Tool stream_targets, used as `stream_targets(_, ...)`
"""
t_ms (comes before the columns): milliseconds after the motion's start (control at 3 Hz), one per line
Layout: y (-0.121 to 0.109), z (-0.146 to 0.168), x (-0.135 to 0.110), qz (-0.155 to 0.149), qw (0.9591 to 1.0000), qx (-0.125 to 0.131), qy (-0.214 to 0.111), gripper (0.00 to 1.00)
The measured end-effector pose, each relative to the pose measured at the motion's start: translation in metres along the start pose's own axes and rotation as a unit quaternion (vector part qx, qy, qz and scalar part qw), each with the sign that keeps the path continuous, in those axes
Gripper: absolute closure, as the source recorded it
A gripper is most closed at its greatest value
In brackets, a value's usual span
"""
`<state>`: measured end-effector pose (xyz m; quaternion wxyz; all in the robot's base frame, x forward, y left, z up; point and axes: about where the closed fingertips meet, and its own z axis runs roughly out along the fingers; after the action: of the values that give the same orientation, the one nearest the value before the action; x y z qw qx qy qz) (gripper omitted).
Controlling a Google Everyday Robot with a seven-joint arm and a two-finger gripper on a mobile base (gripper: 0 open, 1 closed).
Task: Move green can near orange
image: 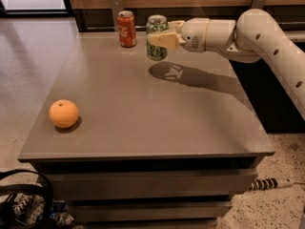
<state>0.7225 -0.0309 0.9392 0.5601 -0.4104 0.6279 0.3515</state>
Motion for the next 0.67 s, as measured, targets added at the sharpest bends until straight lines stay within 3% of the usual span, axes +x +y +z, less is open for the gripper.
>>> stream_targets(667,0.088,0.019,0.003,-0.028,0.9979,-0.054,0.024,1.0)
